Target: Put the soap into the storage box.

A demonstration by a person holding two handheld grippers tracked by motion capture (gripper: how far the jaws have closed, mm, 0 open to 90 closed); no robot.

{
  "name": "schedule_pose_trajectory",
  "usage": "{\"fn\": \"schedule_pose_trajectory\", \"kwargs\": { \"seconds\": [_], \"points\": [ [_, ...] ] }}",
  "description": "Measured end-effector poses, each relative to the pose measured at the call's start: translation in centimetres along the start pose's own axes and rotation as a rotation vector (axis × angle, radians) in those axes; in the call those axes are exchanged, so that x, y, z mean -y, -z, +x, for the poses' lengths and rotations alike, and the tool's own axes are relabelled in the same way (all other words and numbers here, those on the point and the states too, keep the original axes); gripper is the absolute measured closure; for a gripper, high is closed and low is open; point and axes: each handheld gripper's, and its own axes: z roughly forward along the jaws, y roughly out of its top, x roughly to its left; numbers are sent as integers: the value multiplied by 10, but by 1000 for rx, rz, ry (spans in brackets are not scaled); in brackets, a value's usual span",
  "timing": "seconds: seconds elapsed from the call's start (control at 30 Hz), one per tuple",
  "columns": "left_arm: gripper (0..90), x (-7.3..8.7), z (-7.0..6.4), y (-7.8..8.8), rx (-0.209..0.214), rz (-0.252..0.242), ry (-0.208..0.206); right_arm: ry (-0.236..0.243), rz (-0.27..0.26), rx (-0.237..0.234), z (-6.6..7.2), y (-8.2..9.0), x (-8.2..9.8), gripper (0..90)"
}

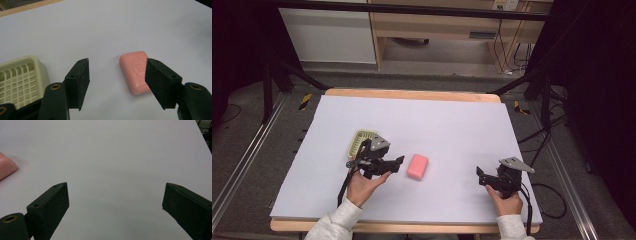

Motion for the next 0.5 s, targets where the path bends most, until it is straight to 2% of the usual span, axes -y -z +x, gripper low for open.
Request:
{"fn": "schedule_pose_trajectory", "kwargs": {
  "seconds": [0.13,0.23,0.5],
  "points": [
    [360,-5,-8,-6,11,9,-2,-1,1,-3,1,0,0,75],
    [359,-8,-15,-13,18,27,-18,2,5,-5,2,-1,0,75],
    [348,-8,-23,-26,24,67,-16,8,12,-9,2,-2,0,76]
  ]
}}
